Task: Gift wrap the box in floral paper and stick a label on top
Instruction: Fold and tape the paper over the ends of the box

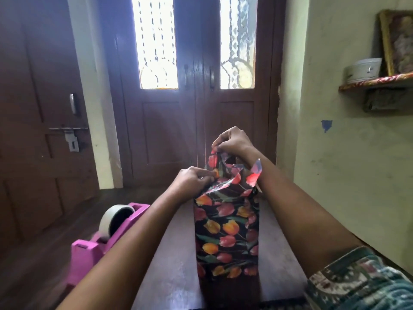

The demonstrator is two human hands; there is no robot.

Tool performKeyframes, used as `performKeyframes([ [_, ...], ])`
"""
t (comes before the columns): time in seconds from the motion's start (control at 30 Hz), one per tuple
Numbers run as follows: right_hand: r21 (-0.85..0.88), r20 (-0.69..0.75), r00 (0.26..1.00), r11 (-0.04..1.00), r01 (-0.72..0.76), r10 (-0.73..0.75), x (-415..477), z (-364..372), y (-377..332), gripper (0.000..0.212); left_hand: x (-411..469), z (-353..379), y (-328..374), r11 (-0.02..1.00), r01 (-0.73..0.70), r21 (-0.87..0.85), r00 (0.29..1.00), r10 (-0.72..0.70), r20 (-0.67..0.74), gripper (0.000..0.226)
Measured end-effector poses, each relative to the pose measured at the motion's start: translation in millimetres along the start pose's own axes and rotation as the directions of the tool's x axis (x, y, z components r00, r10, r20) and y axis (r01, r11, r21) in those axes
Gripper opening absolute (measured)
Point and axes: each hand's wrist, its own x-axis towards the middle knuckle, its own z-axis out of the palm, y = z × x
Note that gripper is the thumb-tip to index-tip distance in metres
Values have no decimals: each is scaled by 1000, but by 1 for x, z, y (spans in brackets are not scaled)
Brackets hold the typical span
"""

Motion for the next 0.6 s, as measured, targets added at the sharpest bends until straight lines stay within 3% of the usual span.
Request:
performKeyframes([
  [0.07, -15, -35, 996, 997, 76, -76, -5, 2, 5, 18, 0, -1, 1, 1000, 22, 15, 999, -23, 29, 23],
  [0.13, -97, 0, 970, 966, 241, -242, -15, -3, 1, 11, -1, -3, 1, 999, 25, 44, 998, -28, 62, 24],
  [0.2, -94, 108, 913, 910, 404, -394, -37, -12, -10, 12, -2, -4, 2, 996, 14, 84, 996, -21, 85, 23],
  [0.3, -6, 352, 783, 836, 549, -513, -80, -32, -23, 34, 1, -6, 2, 981, -45, 190, 995, 26, 101, 28],
  [0.37, -260, 484, 787, 796, 547, -382, -95, -41, -19, 34, 0, -8, 4, 934, -82, 347, 994, 52, 94, 30],
  [0.43, -588, 460, 874, 685, 431, -156, -101, -51, -9, 40, -3, -9, 11, 870, -145, 471, 988, 151, 24, 26],
  [0.47, -659, 418, 903, 651, 376, -98, -102, -54, -3, 42, -6, -9, 16, 860, -211, 465, 972, 235, 6, 24],
  [0.53, -659, 385, 918, 667, 348, -98, -105, -56, 8, 35, -10, -8, 23, 870, -344, 352, 934, 355, 37, 21],
  [0.6, -594, 367, 915, 716, 367, -165, -107, -57, 14, 33, -9, -7, 23, 879, -385, 282, 923, 374, 94, 21],
])
